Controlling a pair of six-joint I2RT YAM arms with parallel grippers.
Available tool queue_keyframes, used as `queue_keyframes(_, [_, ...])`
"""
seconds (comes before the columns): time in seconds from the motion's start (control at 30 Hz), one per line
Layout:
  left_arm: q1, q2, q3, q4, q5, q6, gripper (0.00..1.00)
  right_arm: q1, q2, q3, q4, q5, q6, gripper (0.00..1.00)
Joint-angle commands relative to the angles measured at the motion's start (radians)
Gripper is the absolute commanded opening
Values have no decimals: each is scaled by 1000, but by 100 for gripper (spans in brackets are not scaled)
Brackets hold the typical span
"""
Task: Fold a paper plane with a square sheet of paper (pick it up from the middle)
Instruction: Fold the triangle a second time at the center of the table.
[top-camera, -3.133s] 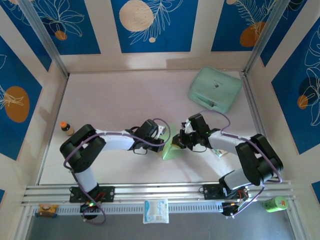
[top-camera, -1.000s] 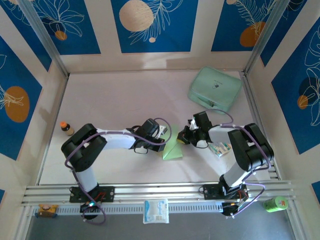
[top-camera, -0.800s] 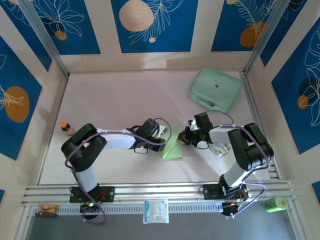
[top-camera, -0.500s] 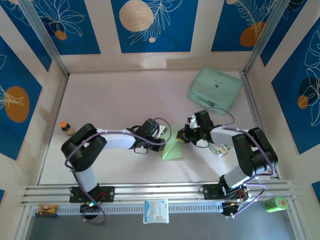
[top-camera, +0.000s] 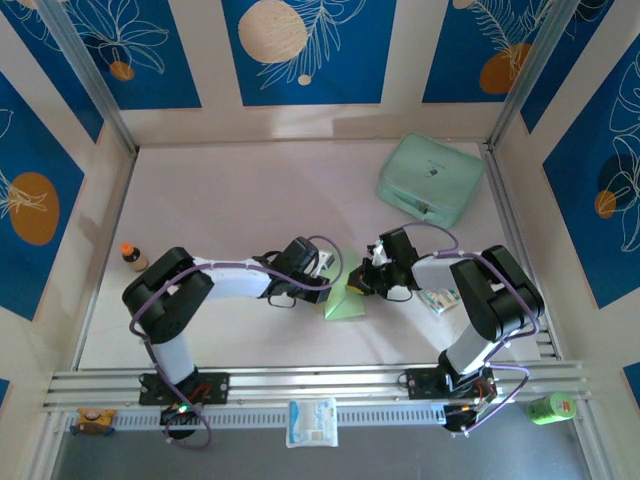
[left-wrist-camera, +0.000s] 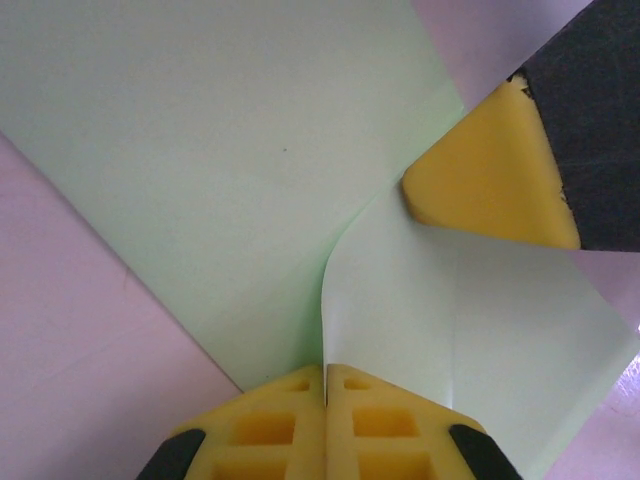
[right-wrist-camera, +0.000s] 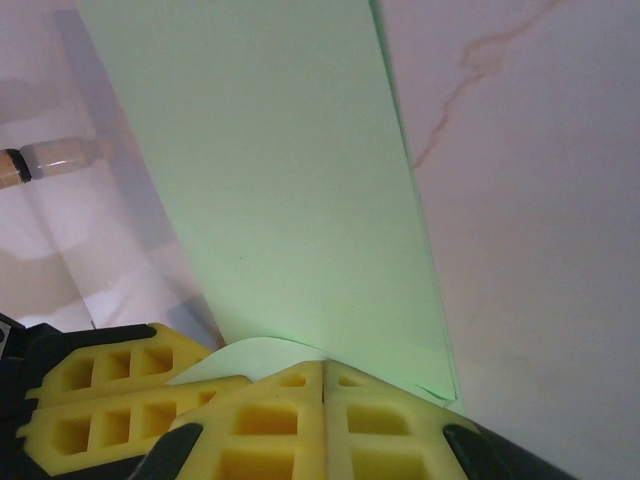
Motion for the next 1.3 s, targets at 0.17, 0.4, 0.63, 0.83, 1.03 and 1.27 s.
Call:
queue_keyframes(0.17, [10, 9, -3, -38, 8, 19, 2, -17, -99, 22, -68, 4, -14, 3])
queue_keyframes(0.4, [10, 9, -6, -35, 11, 20, 2, -42, -40, -4, -65, 20, -34, 3])
queue_keyframes(0.63, [10, 10, -6, -35, 11, 18, 2, -47, -12, -30, -47, 40, -17, 3])
queue_keyframes(0.83, [10, 9, -4, -33, 10, 15, 2, -22, -100, 12, -80, 1, -18, 3])
queue_keyframes(1.03, [10, 6, -11, -29, 5, 13, 2, 41, -96, 31, -86, 6, 4, 3])
queue_keyframes(1.27, [10, 4, -13, -35, 3, 16, 2, 84, -57, -10, -13, 7, 49, 3])
